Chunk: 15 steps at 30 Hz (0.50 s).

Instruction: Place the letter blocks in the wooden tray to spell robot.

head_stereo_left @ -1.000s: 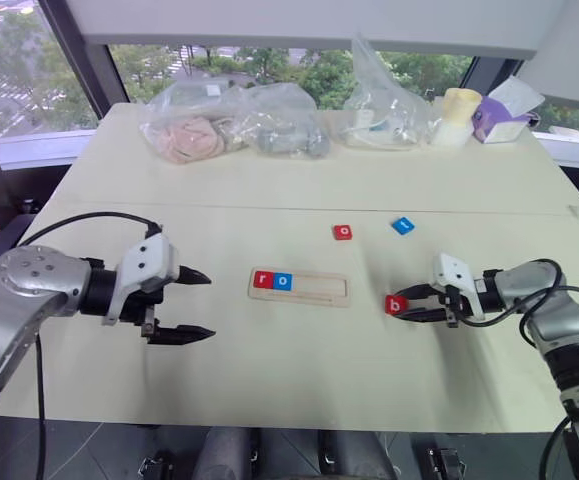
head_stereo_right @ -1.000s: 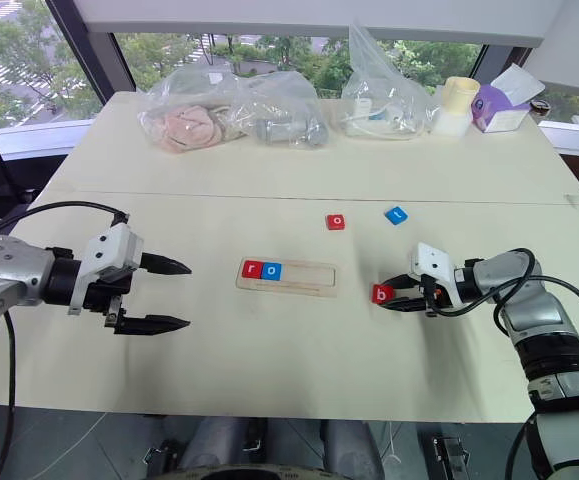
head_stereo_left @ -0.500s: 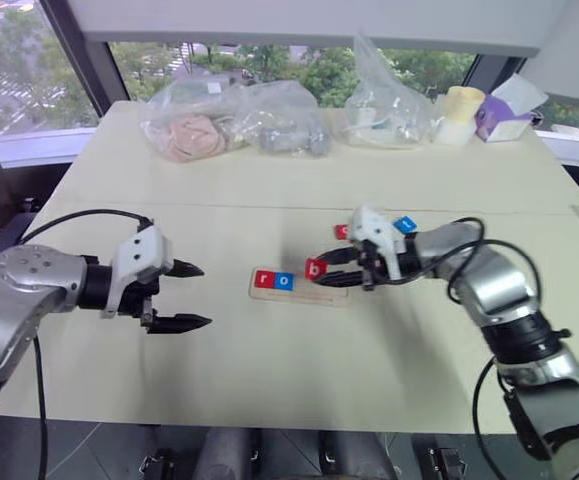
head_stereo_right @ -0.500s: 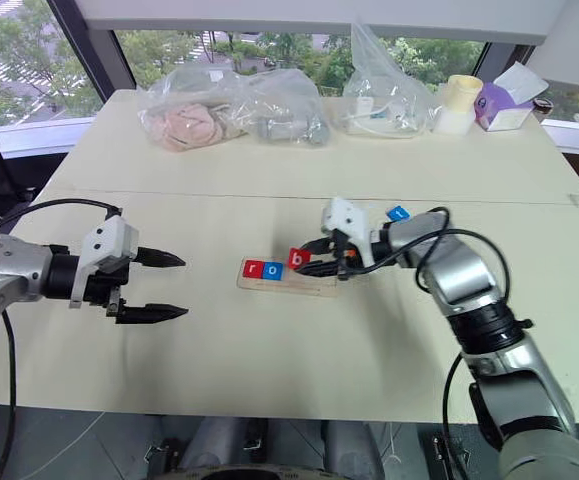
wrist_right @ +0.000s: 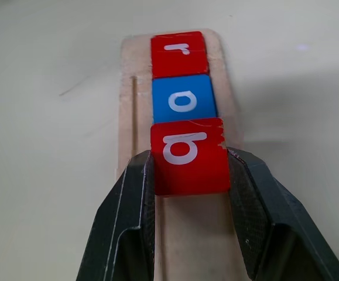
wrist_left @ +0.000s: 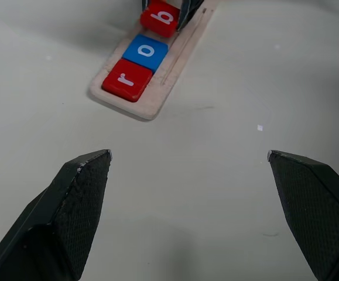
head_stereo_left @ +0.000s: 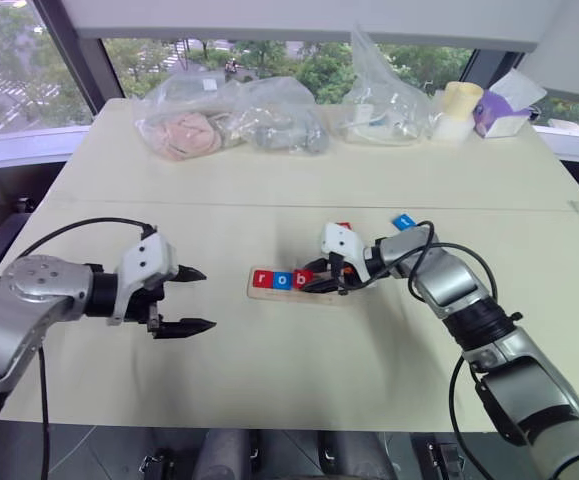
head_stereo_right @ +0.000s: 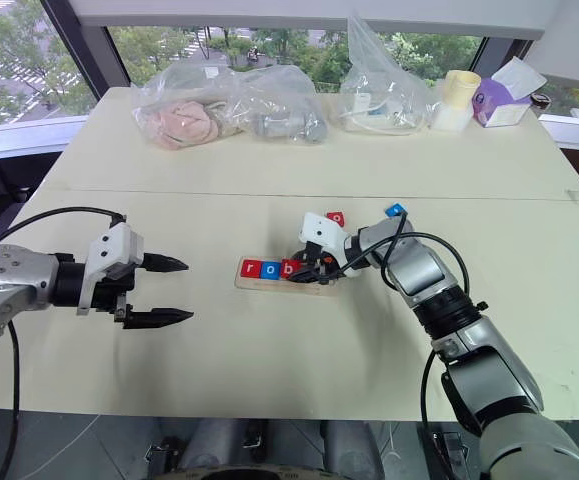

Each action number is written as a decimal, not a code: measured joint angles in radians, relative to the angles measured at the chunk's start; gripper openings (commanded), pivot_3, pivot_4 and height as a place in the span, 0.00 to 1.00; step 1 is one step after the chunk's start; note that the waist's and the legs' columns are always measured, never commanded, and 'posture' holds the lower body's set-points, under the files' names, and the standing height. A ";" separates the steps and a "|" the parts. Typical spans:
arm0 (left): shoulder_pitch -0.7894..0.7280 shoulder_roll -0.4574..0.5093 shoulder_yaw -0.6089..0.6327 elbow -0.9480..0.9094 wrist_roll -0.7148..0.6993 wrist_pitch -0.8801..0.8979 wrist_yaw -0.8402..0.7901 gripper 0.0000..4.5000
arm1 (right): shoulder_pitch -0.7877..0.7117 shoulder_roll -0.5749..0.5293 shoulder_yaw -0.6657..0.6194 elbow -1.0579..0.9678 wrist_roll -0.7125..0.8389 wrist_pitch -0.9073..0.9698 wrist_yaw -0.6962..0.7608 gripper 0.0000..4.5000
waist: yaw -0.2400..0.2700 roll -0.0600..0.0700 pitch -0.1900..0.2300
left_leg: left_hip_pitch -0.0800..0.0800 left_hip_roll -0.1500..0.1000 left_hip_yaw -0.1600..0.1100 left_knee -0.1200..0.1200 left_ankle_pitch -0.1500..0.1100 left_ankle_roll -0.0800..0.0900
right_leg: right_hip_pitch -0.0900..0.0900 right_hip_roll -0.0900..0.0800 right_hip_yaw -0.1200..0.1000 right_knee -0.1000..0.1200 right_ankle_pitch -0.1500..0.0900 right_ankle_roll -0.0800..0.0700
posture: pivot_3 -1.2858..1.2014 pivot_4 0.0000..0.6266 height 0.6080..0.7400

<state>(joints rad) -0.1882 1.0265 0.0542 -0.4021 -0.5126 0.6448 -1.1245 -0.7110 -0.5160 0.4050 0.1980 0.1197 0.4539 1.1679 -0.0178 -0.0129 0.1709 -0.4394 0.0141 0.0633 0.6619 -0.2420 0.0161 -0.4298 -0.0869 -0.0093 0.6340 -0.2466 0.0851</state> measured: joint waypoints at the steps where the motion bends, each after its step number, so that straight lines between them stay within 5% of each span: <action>1: 0.001 -0.003 0.000 -0.003 0.000 0.000 0.004 1.00 | 0.000 0.001 0.000 0.000 -0.001 0.000 0.000 0.25 | 0.000 0.000 0.000 | 0.000 0.000 0.000 0.000 0.000 0.000 | 0.000 0.000 0.000 0.000 0.000 0.000 | 0.52 0.24 0.99; 3: 0.003 -0.005 0.000 -0.008 -0.001 0.002 0.008 1.00 | 0.000 0.002 0.000 0.000 -0.002 0.000 0.000 0.25 | 0.000 0.000 0.000 | 0.000 0.000 0.000 0.000 0.000 0.000 | 0.000 0.001 0.000 0.000 0.000 0.000 | 0.52 0.24 0.99; 10: 0.002 -0.007 0.000 -0.009 -0.001 0.004 0.017 1.00 | 0.000 0.013 0.003 0.000 -0.020 -0.001 -0.007 0.99 | 0.001 0.000 0.000 | 0.000 0.001 0.000 0.001 0.000 0.000 | 0.001 0.006 -0.001 0.000 0.000 0.000 | 0.52 0.24 0.99; 15: -0.004 -0.010 0.000 -0.009 -0.001 0.004 0.020 1.00 | 0.000 0.028 -0.021 -0.024 -0.006 0.012 -0.022 0.99 | 0.002 0.000 0.000 | 0.000 0.001 0.001 0.002 0.000 0.001 | 0.001 0.008 -0.002 0.000 0.002 0.003 | 0.52 0.24 0.99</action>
<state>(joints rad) -0.1922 1.0165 0.0539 -0.4114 -0.5133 0.6492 -1.1042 -0.7109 -0.4879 0.3840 0.1742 0.1133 0.4657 1.1460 -0.0156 -0.0129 0.1709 -0.4394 0.0154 0.0641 0.6637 -0.2416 0.0168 -0.4289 -0.0793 -0.0109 0.6345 -0.2450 0.0884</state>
